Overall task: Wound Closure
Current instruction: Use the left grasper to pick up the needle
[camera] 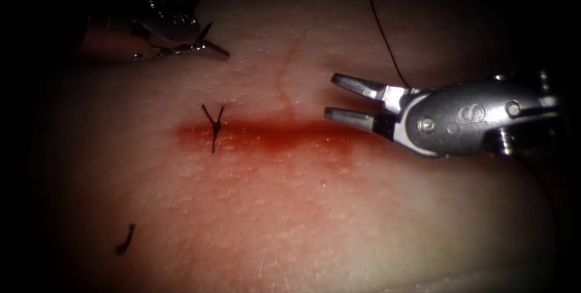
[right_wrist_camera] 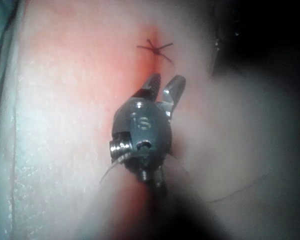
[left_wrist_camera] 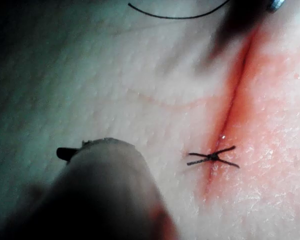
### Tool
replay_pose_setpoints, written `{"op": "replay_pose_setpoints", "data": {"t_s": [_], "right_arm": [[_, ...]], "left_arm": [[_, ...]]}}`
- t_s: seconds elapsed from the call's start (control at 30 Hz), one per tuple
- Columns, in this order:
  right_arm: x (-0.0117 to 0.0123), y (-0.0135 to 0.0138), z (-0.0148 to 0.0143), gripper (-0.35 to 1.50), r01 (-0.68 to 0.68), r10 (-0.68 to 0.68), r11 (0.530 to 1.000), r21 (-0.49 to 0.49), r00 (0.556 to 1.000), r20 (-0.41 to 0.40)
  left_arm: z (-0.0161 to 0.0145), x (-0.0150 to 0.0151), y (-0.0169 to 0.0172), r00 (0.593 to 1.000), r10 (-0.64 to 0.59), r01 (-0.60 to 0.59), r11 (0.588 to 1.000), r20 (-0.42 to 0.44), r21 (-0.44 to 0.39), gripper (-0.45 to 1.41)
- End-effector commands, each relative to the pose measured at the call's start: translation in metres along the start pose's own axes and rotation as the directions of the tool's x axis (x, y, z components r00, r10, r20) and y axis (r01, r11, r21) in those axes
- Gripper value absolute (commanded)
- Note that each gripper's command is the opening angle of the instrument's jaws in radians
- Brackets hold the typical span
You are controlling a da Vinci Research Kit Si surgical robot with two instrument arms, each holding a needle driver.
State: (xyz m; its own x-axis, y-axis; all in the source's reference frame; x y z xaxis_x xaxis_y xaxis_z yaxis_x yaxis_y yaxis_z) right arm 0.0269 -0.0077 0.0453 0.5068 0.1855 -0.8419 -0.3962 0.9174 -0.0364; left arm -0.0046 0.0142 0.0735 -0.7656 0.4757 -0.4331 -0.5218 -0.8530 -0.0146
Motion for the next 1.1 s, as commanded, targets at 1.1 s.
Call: {"op": "replay_pose_setpoints", "data": {"t_s": [1.1], "right_arm": [[-0.0001, -0.001, 0.0015, 0.09, 0.016, -0.016, 1.0, 0.011, 1.0, -0.003]], "left_arm": [[0.0004, -0.0003, -0.0012, 1.0, -0.002, 0.002, 1.0, -0.008, 0.011, 0.65]]}}
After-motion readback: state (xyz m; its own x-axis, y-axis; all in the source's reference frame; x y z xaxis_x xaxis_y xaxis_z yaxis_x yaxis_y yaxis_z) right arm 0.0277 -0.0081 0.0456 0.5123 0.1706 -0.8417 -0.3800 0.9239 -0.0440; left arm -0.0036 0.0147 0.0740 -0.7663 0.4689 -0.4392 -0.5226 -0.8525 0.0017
